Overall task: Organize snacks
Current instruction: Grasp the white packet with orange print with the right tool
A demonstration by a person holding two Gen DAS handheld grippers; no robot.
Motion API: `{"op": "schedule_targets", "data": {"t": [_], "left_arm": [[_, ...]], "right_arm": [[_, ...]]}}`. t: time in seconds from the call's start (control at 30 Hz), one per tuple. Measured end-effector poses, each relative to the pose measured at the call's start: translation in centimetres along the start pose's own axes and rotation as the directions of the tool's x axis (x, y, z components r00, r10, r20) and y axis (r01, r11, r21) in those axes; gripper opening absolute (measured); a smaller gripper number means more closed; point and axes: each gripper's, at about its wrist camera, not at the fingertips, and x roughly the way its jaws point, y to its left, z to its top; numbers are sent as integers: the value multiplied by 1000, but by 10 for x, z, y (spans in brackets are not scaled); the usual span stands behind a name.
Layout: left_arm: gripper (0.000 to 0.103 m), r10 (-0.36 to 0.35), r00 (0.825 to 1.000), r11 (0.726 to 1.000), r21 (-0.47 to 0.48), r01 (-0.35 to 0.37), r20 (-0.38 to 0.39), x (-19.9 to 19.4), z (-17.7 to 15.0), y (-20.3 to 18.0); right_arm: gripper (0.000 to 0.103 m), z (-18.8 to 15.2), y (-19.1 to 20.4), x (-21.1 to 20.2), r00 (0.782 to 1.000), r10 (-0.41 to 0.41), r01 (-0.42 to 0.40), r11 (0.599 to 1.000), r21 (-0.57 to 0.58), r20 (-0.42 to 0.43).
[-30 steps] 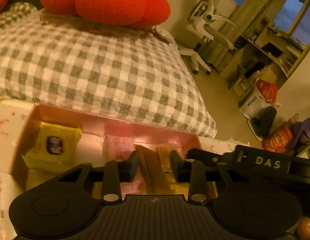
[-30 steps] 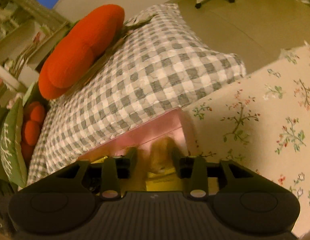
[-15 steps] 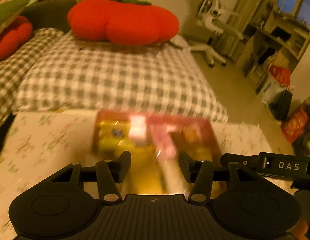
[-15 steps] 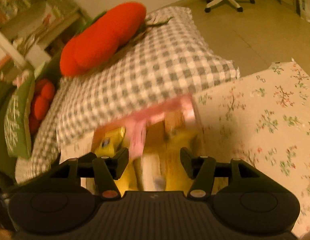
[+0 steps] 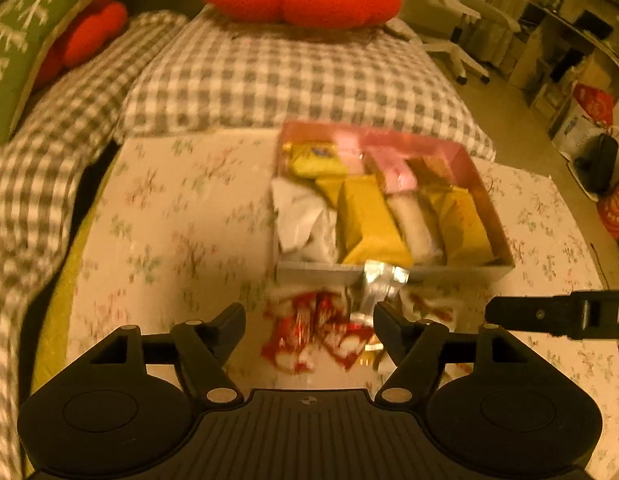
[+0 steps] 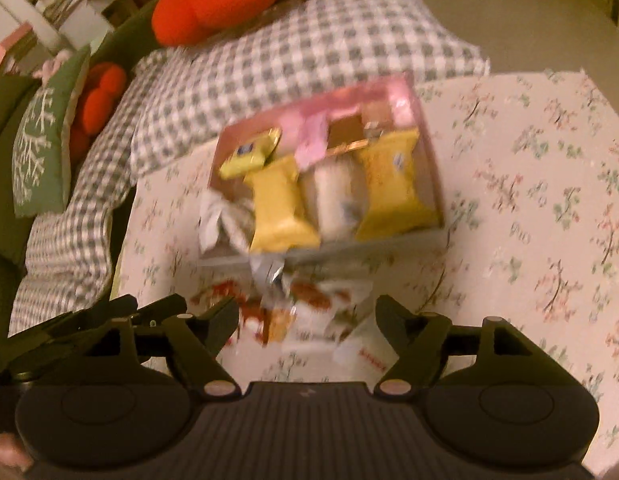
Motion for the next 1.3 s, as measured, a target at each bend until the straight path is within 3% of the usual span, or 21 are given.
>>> {"op": "schedule_targets", "data": {"t": [0.23, 0.33, 0.57, 0.73, 0.93, 1.1, 1.3], "left_arm": [[73, 29, 999, 999, -17, -30, -32, 4, -22, 1], [73, 37, 999, 999, -3, -37, -39, 7, -25, -5], [73, 23, 999, 999, -45, -25, -41, 11, -28, -9], [73, 17, 1000, 999, 42, -16, -19, 15, -33, -29], [76, 18, 1000, 998, 60, -16, -23, 22, -34, -37], [77, 14, 1000, 996, 83, -11, -28, 25, -37, -44], [78, 19, 1000, 995, 97, -17, -21, 27, -38, -48]], "right_arm": [[76, -22, 8, 4, 997, -33, 19, 984, -178, -74], [76, -27, 3, 9, 993, -40, 18, 981, -191, -115], [76, -26, -6, 13, 993, -86, 67, 973, -222, -79], [74, -33, -12, 22, 988, -118, 80, 947, -312, -104], [73, -43, -15, 40, 976, -171, 106, 915, -389, -135], [73, -46, -24, 48, 974, -203, 145, 896, -420, -96], [70, -50, -28, 55, 981, -183, 138, 883, -449, -60]]}}
